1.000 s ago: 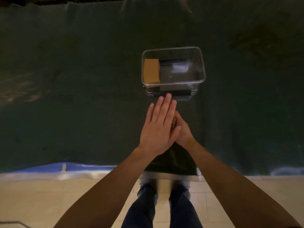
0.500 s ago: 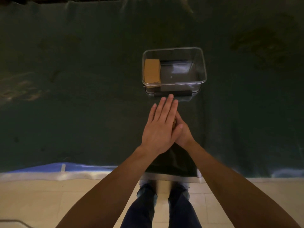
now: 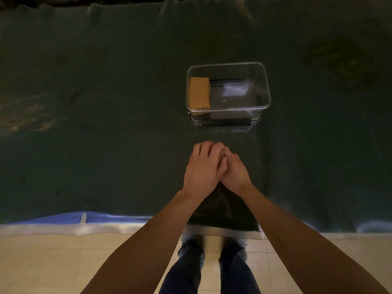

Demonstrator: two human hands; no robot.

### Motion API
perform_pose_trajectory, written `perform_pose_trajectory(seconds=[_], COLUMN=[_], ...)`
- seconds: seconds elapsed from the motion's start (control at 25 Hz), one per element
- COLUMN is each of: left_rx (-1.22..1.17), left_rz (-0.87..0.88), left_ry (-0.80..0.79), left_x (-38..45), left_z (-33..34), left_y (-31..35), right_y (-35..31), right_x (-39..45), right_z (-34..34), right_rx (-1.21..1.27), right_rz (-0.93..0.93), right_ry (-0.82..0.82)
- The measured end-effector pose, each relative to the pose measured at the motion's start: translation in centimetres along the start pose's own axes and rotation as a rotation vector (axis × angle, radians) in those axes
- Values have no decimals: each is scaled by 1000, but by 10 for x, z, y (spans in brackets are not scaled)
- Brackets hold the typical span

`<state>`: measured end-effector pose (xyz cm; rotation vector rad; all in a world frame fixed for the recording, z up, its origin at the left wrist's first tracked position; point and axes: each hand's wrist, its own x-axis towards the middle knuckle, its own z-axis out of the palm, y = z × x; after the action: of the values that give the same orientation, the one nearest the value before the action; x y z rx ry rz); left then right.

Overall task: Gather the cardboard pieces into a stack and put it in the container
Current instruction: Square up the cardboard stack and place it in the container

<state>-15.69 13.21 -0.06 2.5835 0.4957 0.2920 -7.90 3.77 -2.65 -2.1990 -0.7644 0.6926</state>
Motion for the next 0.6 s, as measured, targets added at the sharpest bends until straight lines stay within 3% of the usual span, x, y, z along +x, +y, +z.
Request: perform_pose_trajectory(seconds=[0.16,0.24,0.4,0.6], left_rx=[-559,-670,-503,-328], left_rz=[-368,-552,-636,-602], left_ry=[214,249,134,71], left_x=[1,-7,-29,-30], left_z=[-12,-12,9,23], left_y=[-23,-33,-56,-61], right_y=[-24,-32,-20,-6], right_x=[14,17,10,6], right_z=[-19,-19,0,13], right_rx=[-306,-440,-536,-444], right_rz=[-172,-205,-186,-149], right_ry=[-45,-80,-164,-115])
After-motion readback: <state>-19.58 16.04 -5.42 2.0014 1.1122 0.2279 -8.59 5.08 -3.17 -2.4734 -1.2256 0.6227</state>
